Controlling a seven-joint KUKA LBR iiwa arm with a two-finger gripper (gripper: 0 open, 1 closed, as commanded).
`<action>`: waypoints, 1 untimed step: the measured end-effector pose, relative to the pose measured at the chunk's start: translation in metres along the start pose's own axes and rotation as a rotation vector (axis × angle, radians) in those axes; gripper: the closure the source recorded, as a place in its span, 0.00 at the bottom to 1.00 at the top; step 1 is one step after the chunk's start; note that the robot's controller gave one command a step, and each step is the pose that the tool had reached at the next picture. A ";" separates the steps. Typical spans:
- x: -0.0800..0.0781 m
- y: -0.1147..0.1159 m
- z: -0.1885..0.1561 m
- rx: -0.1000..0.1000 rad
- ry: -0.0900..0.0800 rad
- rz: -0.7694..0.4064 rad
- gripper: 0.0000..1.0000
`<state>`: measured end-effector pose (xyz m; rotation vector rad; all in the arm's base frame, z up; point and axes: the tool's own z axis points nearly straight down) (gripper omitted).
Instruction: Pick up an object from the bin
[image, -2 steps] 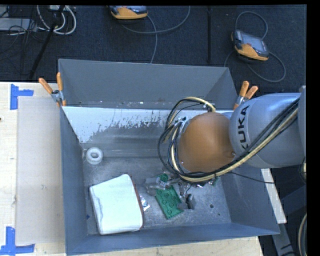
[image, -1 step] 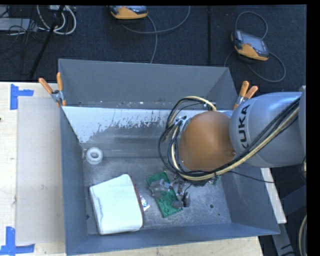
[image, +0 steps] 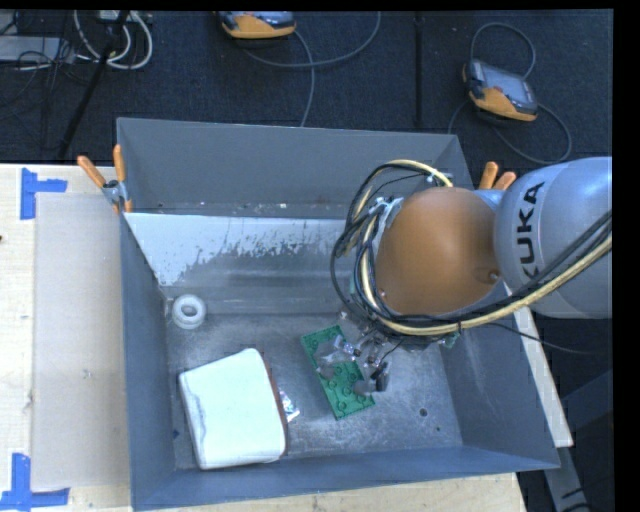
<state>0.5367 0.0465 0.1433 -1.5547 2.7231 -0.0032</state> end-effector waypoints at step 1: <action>0.000 0.000 -0.005 -0.005 0.003 0.008 1.00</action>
Offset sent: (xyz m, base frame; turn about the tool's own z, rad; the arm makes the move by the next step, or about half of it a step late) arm -0.0001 -0.0002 0.0052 0.0000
